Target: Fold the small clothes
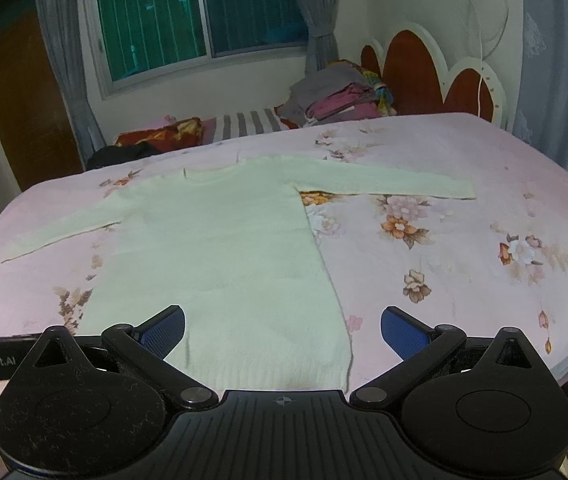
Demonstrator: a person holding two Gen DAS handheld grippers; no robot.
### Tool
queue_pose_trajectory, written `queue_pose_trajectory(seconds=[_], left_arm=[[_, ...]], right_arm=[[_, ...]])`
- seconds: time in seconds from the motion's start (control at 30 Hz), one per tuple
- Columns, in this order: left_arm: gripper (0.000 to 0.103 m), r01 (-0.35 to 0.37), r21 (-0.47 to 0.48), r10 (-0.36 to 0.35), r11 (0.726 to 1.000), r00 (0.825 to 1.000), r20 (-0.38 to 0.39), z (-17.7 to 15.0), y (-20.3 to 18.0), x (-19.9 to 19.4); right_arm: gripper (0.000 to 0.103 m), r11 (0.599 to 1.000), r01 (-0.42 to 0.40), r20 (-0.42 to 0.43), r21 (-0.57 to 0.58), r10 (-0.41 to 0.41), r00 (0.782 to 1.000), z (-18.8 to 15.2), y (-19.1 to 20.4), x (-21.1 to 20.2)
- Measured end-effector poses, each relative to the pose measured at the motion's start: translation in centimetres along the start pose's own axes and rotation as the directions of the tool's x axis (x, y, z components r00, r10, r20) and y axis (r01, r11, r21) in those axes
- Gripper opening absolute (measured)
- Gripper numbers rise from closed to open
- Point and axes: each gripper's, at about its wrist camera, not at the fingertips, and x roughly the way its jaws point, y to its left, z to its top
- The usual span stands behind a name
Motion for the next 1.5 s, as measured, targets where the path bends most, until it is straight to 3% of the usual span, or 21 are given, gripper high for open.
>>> queue_pose_trajectory(seconds=[0.23, 0.47, 0.77, 0.93, 1.17, 1.33, 1.5], left_arm=[[0.102, -0.011, 0.008, 0.011, 1.000, 1.000, 0.015, 2.2, -0.1, 2.8], [0.102, -0.013, -0.043, 0.014, 0.999, 1.000, 0.025, 4.7, 0.1, 6.6], [0.102, -0.047, -0.082, 0.049, 0.996, 0.999, 0.022, 8.6, -0.8, 11.8], [0.103, -0.056, -0.095, 0.061, 0.994, 0.997, 0.043, 10.7, -1.8, 14.3], [0.102, -0.092, -0.069, 0.094, 0.993, 0.995, 0.031, 13.9, -4.2, 18.9], [0.102, -0.118, -0.012, 0.119, 0.993, 0.990, 0.070, 15.2, -6.6, 21.4], [0.102, -0.133, 0.031, 0.132, 0.991, 0.990, 0.053, 15.9, -8.6, 23.6]], right_arm=[[0.103, 1.000, 0.025, 0.017, 0.004, -0.025, 1.000, 1.8, -1.1, 2.9], [0.103, 0.998, 0.063, 0.064, -0.007, -0.062, 0.996, 4.2, -2.9, 6.6], [0.103, 0.998, 0.041, 0.042, 0.039, -0.043, 0.998, 8.7, -7.6, 12.8], [0.103, 0.997, 0.069, 0.029, 0.028, -0.069, 0.997, 10.8, -9.7, 16.0], [0.103, 0.995, 0.079, -0.003, 0.067, -0.079, 0.997, 13.1, -14.1, 21.4], [0.102, 0.988, 0.121, -0.010, 0.100, -0.121, 0.993, 13.9, -17.9, 24.9], [0.102, 0.969, 0.179, -0.042, 0.170, -0.174, 0.984, 14.5, -22.9, 28.4]])
